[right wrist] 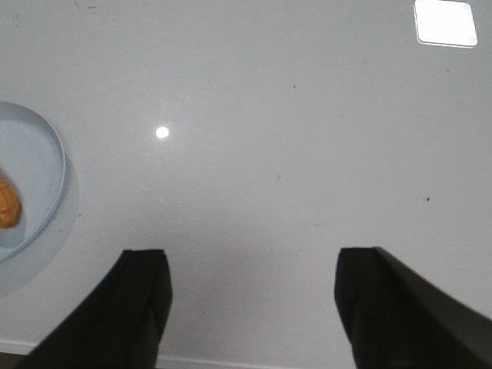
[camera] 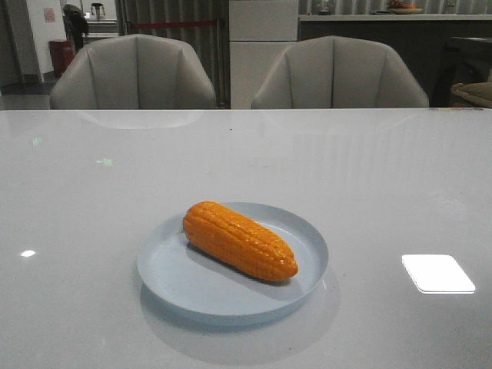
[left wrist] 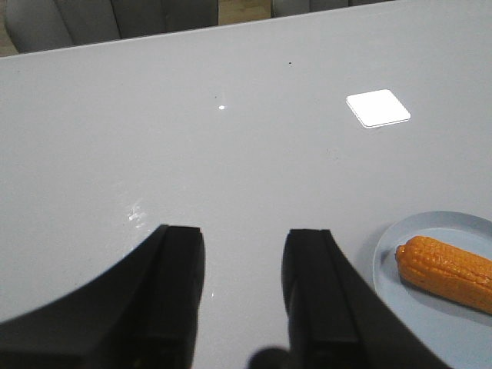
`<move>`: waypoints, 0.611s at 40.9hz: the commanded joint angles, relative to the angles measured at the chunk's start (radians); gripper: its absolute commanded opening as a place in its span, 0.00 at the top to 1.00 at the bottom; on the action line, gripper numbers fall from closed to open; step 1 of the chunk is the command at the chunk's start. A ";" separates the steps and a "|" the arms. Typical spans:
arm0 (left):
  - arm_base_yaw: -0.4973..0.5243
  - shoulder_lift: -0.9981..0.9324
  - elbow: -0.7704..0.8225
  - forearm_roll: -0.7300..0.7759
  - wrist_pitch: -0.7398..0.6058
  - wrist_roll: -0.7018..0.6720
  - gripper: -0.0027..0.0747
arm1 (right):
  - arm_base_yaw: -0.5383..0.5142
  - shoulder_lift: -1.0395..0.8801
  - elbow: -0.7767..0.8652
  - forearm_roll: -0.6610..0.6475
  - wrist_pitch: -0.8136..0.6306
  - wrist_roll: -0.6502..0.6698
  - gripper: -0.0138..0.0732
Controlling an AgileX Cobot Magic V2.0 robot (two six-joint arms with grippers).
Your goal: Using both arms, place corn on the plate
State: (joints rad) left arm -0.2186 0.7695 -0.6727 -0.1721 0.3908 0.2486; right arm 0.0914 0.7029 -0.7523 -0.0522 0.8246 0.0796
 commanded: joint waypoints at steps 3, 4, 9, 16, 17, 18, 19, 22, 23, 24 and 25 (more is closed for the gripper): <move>0.002 -0.006 -0.027 -0.007 -0.074 -0.001 0.70 | -0.005 -0.004 -0.026 -0.010 -0.075 0.000 0.20; 0.002 -0.006 -0.027 -0.007 -0.074 -0.001 0.71 | -0.005 -0.004 -0.026 -0.010 -0.075 0.000 0.20; 0.002 -0.006 -0.027 -0.007 -0.074 -0.001 0.82 | -0.005 -0.004 -0.026 -0.010 -0.075 0.000 0.20; 0.002 -0.006 -0.027 -0.007 -0.074 -0.001 0.84 | -0.005 -0.004 -0.026 -0.010 -0.075 0.000 0.20; 0.002 -0.006 -0.027 -0.007 -0.074 -0.001 0.85 | -0.005 -0.004 -0.026 -0.010 -0.075 0.000 0.20; 0.002 -0.004 -0.027 -0.007 -0.074 -0.001 0.85 | -0.005 -0.004 -0.026 -0.010 -0.075 0.000 0.20; 0.002 -0.002 -0.027 -0.007 -0.074 -0.001 0.84 | -0.005 -0.004 -0.026 -0.010 -0.075 0.000 0.20; 0.002 0.008 -0.027 -0.007 -0.074 -0.001 0.85 | -0.005 -0.004 -0.026 -0.010 -0.075 0.000 0.20; 0.002 0.010 -0.027 -0.007 -0.074 -0.001 0.85 | -0.005 -0.004 -0.026 -0.010 -0.075 0.000 0.20; 0.002 0.009 -0.027 -0.007 -0.074 -0.001 0.85 | -0.005 -0.004 -0.026 -0.010 -0.075 0.000 0.20; 0.002 0.009 -0.027 -0.007 -0.074 -0.001 0.85 | -0.005 -0.004 -0.026 -0.010 -0.075 0.000 0.20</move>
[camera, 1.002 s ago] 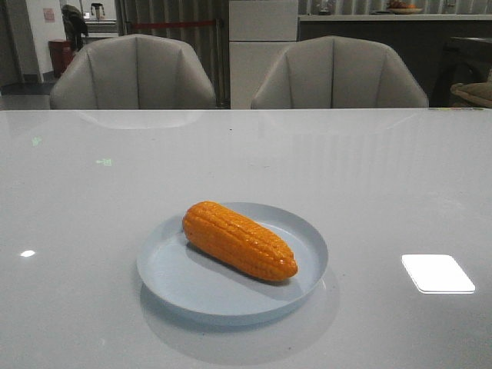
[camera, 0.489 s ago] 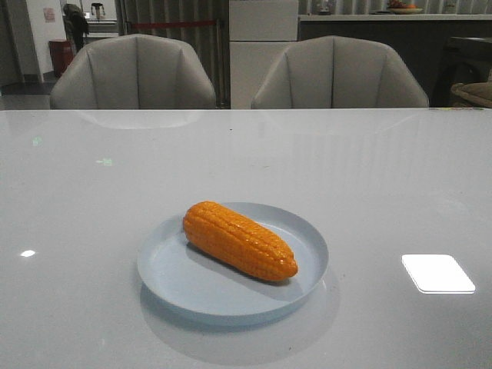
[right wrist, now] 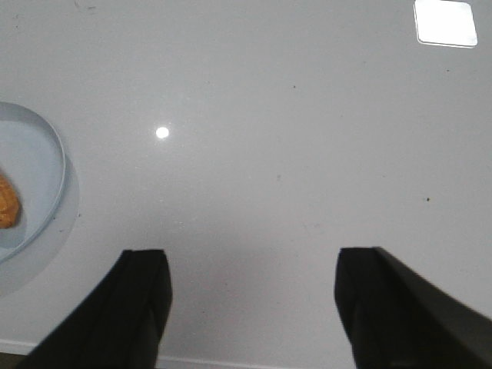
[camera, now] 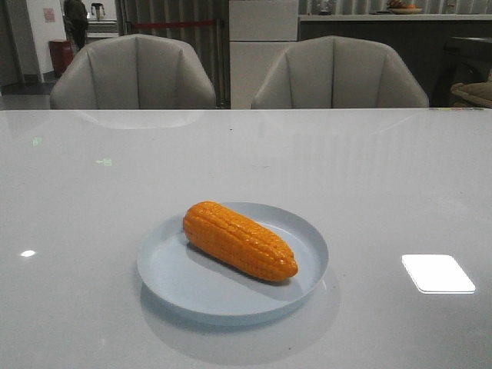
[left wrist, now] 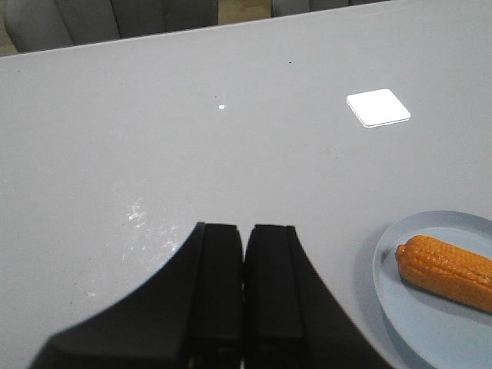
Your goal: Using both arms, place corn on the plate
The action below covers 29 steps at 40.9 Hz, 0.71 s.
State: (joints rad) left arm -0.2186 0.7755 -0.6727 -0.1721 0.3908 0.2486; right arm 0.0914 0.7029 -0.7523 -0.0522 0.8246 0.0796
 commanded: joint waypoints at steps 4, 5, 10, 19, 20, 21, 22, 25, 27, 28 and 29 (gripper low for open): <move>0.002 0.014 -0.027 0.001 -0.076 -0.001 0.84 | -0.005 -0.004 -0.026 -0.010 -0.075 0.000 0.20; 0.002 0.014 -0.027 0.011 -0.076 -0.001 0.84 | -0.005 -0.004 -0.026 -0.010 -0.075 0.000 0.20; 0.002 0.020 -0.027 0.017 -0.076 -0.001 0.84 | -0.005 -0.004 -0.026 -0.010 -0.075 0.000 0.20; 0.046 -0.058 0.033 0.044 -0.085 -0.001 0.84 | -0.005 -0.004 -0.026 -0.010 -0.075 0.000 0.20; 0.055 -0.075 0.045 0.044 -0.093 -0.001 0.84 | -0.005 -0.004 -0.026 -0.010 -0.075 0.000 0.20; 0.073 -0.099 0.064 0.039 -0.103 -0.001 0.84 | -0.005 -0.004 -0.026 -0.010 -0.075 0.000 0.20; 0.086 -0.118 0.080 0.037 -0.119 -0.001 0.84 | -0.005 -0.004 -0.026 -0.010 -0.075 0.000 0.20; 0.128 -0.188 0.137 0.035 -0.167 -0.001 0.84 | -0.005 -0.004 -0.026 -0.010 -0.075 0.000 0.20; 0.154 -0.250 0.182 0.032 -0.203 -0.001 0.84 | -0.005 -0.004 -0.026 -0.010 -0.075 0.000 0.20; 0.161 -0.275 0.207 0.033 -0.223 -0.001 0.84 | -0.005 -0.004 -0.026 -0.010 -0.075 0.000 0.20; 0.165 -0.300 0.227 0.033 -0.236 -0.001 0.84 | -0.005 -0.004 -0.026 -0.010 -0.075 0.000 0.20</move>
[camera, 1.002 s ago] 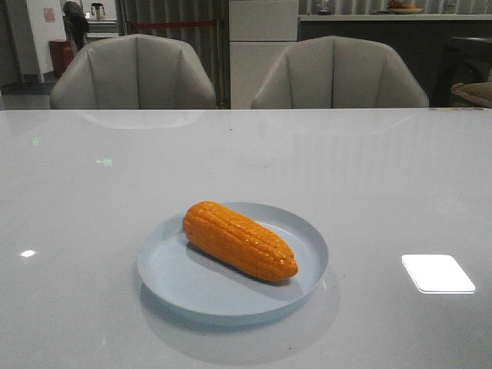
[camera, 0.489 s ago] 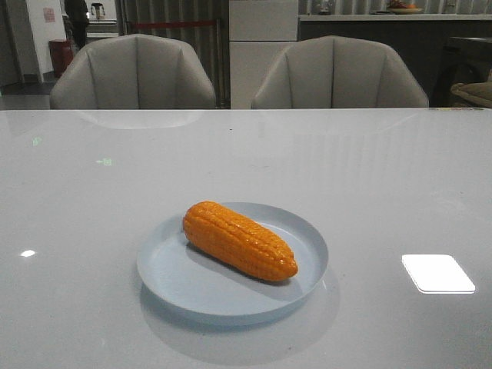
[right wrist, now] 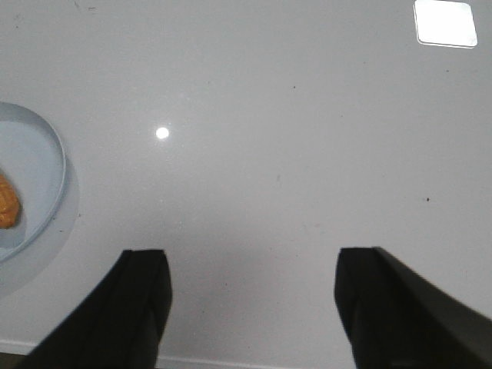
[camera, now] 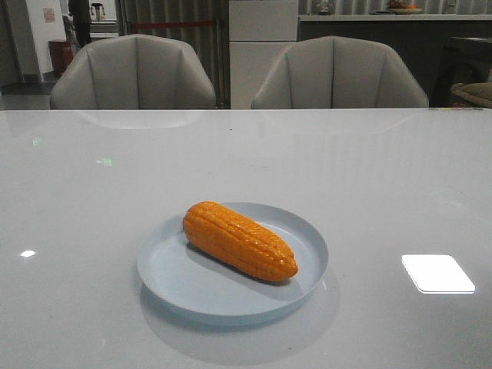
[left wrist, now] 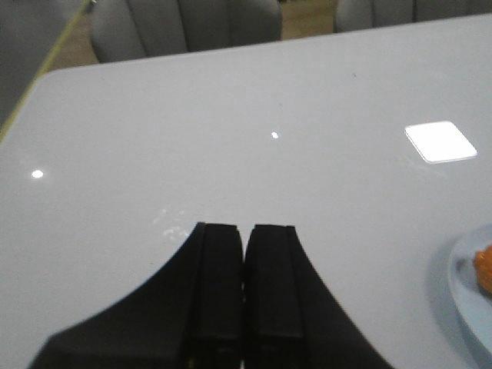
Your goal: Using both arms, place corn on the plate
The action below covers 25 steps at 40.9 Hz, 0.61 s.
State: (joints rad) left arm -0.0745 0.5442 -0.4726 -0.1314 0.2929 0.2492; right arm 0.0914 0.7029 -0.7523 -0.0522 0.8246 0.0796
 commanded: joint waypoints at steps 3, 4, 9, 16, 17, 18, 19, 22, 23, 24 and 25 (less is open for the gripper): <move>0.029 -0.165 0.101 -0.008 -0.182 -0.002 0.84 | -0.005 -0.004 -0.026 -0.010 -0.075 0.000 0.20; 0.029 -0.191 0.122 -0.008 -0.198 -0.002 0.84 | -0.005 -0.004 -0.026 -0.010 -0.075 0.000 0.20; 0.029 -0.336 0.237 -0.008 -0.232 -0.002 0.84 | -0.005 -0.004 -0.026 -0.010 -0.075 0.000 0.20; 0.029 -0.504 0.392 -0.008 -0.241 -0.002 0.84 | -0.005 -0.004 -0.026 -0.010 -0.075 0.000 0.20; 0.029 -0.519 0.407 -0.008 -0.243 -0.002 0.84 | -0.005 -0.004 -0.026 -0.010 -0.075 0.000 0.20; 0.029 -0.538 0.425 -0.011 -0.243 -0.002 0.84 | -0.005 -0.004 -0.026 -0.010 -0.075 0.000 0.20; 0.029 -0.550 0.438 -0.014 -0.243 -0.002 0.84 | -0.005 -0.004 -0.026 -0.010 -0.075 0.000 0.20; 0.029 -0.576 0.476 -0.028 -0.250 -0.002 0.84 | -0.005 -0.004 -0.026 -0.010 -0.075 0.000 0.20; 0.029 -0.571 0.489 -0.031 -0.258 -0.002 0.84 | -0.005 -0.004 -0.026 -0.010 -0.075 0.000 0.20; 0.029 -0.569 0.497 -0.031 -0.259 -0.002 0.84 | -0.005 -0.004 -0.026 -0.010 -0.072 0.000 0.20; 0.029 -0.569 0.508 -0.031 -0.259 -0.002 0.84 | -0.005 -0.004 -0.026 -0.010 -0.072 0.000 0.20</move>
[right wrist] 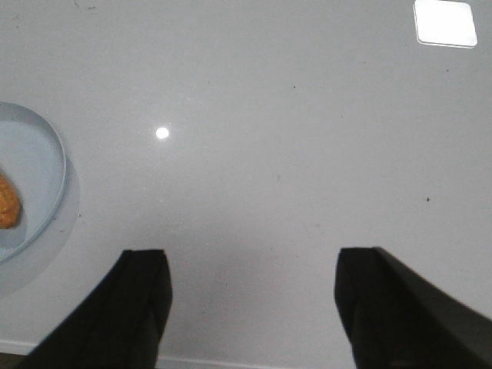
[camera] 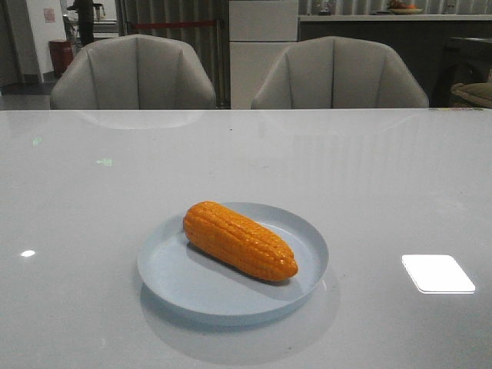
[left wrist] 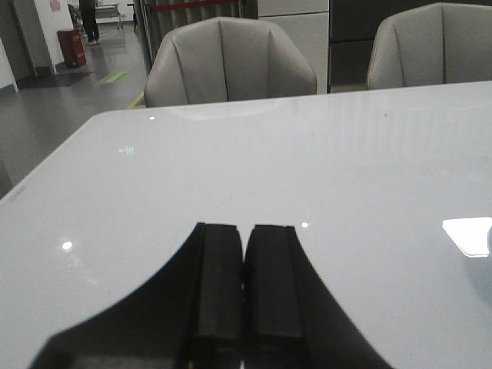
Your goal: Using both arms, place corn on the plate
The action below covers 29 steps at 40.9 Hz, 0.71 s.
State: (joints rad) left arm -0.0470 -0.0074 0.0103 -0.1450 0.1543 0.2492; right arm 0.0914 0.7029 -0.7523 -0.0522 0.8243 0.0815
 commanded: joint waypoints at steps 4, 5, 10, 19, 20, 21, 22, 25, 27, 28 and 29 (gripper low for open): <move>0.002 -0.017 0.036 -0.017 -0.066 -0.002 0.84 | -0.005 -0.003 -0.026 -0.010 -0.074 -0.002 0.20; 0.002 -0.017 0.036 -0.017 -0.063 -0.002 0.84 | -0.005 -0.003 -0.026 -0.010 -0.074 -0.002 0.20; 0.002 -0.017 0.038 -0.017 -0.059 -0.002 0.84 | -0.005 -0.003 -0.026 -0.010 -0.074 -0.002 0.20; 0.002 -0.017 0.038 -0.017 -0.059 -0.002 0.84 | -0.005 -0.003 -0.026 -0.010 -0.074 -0.002 0.20; 0.002 -0.017 0.038 -0.017 -0.059 -0.002 0.84 | -0.005 -0.003 -0.026 -0.010 -0.074 -0.002 0.20; 0.002 -0.017 0.038 -0.017 -0.059 -0.002 0.84 | -0.005 -0.003 -0.026 -0.010 -0.074 -0.002 0.20; 0.002 -0.017 0.038 -0.017 -0.059 -0.002 0.84 | -0.005 -0.003 -0.026 -0.010 -0.074 -0.002 0.20; 0.002 -0.017 0.038 -0.017 -0.059 -0.002 0.84 | -0.005 -0.003 -0.026 -0.010 -0.074 -0.002 0.20; 0.002 -0.017 0.038 -0.017 -0.059 -0.002 0.84 | -0.005 -0.003 -0.026 -0.010 -0.074 -0.002 0.20; 0.002 -0.017 0.038 -0.017 -0.059 -0.002 0.84 | -0.005 -0.003 -0.026 -0.010 -0.074 -0.002 0.20; 0.002 -0.017 0.038 -0.017 -0.059 -0.002 0.84 | -0.005 -0.003 -0.026 -0.010 -0.074 -0.002 0.20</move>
State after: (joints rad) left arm -0.0470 -0.0074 0.0103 -0.1496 0.1743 0.2492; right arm 0.0914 0.7029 -0.7523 -0.0522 0.8243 0.0815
